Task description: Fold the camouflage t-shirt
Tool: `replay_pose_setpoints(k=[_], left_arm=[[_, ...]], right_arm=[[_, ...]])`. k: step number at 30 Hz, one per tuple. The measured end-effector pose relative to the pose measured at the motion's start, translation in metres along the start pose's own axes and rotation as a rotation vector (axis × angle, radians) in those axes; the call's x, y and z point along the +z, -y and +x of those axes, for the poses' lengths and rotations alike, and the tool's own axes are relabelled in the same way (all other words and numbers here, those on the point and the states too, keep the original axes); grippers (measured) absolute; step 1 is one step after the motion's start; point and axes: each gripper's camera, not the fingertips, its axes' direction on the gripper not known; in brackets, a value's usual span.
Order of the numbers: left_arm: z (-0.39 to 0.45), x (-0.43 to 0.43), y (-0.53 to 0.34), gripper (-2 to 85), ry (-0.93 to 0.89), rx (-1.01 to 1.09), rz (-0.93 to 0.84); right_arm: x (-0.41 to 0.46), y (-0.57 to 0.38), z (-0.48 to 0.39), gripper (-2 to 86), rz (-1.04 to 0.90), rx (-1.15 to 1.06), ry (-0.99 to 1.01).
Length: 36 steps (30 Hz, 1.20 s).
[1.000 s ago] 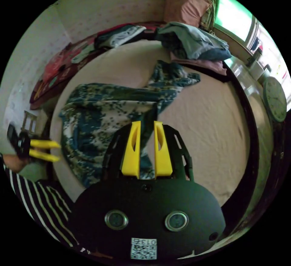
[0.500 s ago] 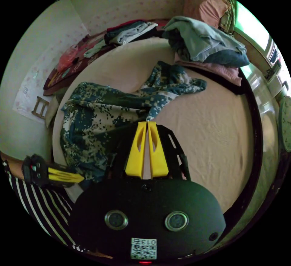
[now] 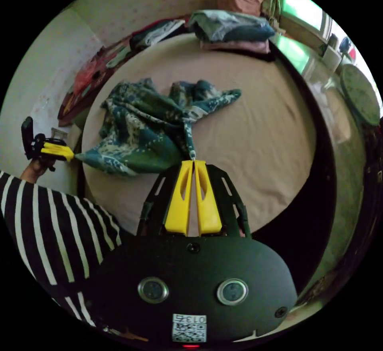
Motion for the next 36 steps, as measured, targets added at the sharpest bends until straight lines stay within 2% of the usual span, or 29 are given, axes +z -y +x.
replay_pose_setpoints(k=[1, 4, 8, 12, 15, 19, 21, 24, 28, 30, 32, 35, 36], left_arm=[[-0.002, -0.002, -0.002, -0.5, 0.008, -0.015, 0.005], [-0.014, -0.031, 0.005, -0.5, 0.148, -0.059, 0.118], [-0.038, -0.101, 0.048, -0.5, 0.433, -0.067, 0.329], [-0.011, -0.211, 0.065, -0.5, 0.602, 0.052, 0.59], [0.019, -0.248, 0.048, -0.5, 0.626, 0.167, 0.644], [0.042, -0.236, 0.034, -0.5, 0.55, 0.229, 0.544], [0.039, -0.193, 0.034, -0.4, 0.499, 0.19, 0.359], [0.029, -0.121, 0.031, -0.4, 0.348, 0.12, 0.16], [0.022, -0.033, 0.012, -0.5, 0.259, 0.031, -0.059], [0.017, 0.013, -0.006, -0.4, 0.127, -0.059, -0.13], [0.017, 0.045, -0.02, -0.4, 0.072, -0.112, -0.219], [0.017, 0.064, -0.037, -0.1, -0.058, -0.192, -0.239], [0.014, 0.058, -0.041, 0.1, -0.033, -0.231, -0.221]], right_arm=[[0.005, -0.004, 0.005, 0.2, -0.018, 0.02, 0.055], [-0.015, 0.024, 0.01, 0.2, 0.132, -0.017, 0.071], [-0.073, 0.113, -0.015, 0.2, 0.377, -0.199, -0.061], [-0.153, 0.14, -0.048, 0.2, 0.645, -0.326, -0.154], [-0.187, 0.124, -0.057, 0.1, 0.708, -0.378, -0.154], [-0.167, 0.094, -0.069, 0.1, 0.552, -0.431, -0.182], [-0.14, 0.085, -0.069, 0.1, 0.423, -0.41, -0.165], [-0.079, 0.069, -0.061, 0.1, 0.182, -0.331, -0.125], [0.009, 0.035, -0.057, 0.3, -0.134, -0.264, -0.056], [0.029, 0.02, -0.059, 0.3, -0.16, -0.275, -0.045], [0.04, 0.012, -0.056, 0.5, -0.177, -0.258, 0.0], [0.046, 0.01, -0.044, 1.1, -0.259, -0.242, 0.117], [0.046, 0.009, -0.042, 1.3, -0.281, -0.252, 0.122]])
